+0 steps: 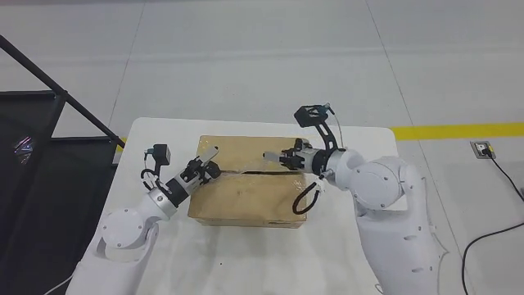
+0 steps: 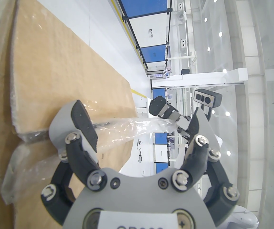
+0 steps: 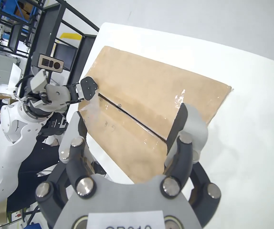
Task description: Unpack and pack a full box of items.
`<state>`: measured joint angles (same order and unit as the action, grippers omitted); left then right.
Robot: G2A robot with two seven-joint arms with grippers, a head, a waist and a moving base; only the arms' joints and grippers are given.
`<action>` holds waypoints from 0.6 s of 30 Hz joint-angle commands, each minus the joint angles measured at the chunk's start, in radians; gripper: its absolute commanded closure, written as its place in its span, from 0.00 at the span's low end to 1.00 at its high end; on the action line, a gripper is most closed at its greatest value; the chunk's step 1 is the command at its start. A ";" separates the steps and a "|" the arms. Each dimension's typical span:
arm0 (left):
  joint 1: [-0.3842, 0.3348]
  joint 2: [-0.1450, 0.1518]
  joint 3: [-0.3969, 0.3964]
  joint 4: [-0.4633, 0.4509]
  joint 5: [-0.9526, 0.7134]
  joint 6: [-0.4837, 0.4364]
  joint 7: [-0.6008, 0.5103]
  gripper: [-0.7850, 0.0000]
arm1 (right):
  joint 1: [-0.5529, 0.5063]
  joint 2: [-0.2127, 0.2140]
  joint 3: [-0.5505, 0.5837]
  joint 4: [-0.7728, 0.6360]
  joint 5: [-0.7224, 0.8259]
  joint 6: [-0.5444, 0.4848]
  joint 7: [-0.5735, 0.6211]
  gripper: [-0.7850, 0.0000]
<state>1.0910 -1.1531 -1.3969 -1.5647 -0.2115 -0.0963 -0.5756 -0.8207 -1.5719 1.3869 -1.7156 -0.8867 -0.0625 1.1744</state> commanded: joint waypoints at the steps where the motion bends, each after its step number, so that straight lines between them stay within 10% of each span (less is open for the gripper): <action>1: 0.000 0.000 0.000 -0.001 0.000 0.000 0.000 0.00 | -0.023 0.003 -0.003 -0.033 0.007 -0.010 -0.025 0.08; 11: 0.001 0.000 0.003 -0.004 -0.001 0.006 0.005 0.00 | -0.051 0.013 -0.073 -0.044 0.140 -0.101 -0.019 0.07; 12: 0.001 0.000 0.004 -0.004 -0.001 0.006 0.006 0.00 | -0.040 0.013 -0.079 -0.023 0.192 -0.127 -0.015 0.13; 13: 0.001 0.000 0.004 -0.004 0.000 0.006 0.006 0.00 | -0.026 0.013 -0.087 0.005 0.226 -0.149 -0.003 0.43; 18: 0.001 0.000 0.008 -0.008 0.004 0.005 0.011 0.00 | 0.066 0.012 -0.124 0.171 0.311 -0.152 0.004 0.96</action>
<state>1.0923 -1.1536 -1.3894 -1.5719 -0.2088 -0.0903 -0.5650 -0.7706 -1.5594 1.2665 -1.5786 -0.6123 -0.2151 1.1773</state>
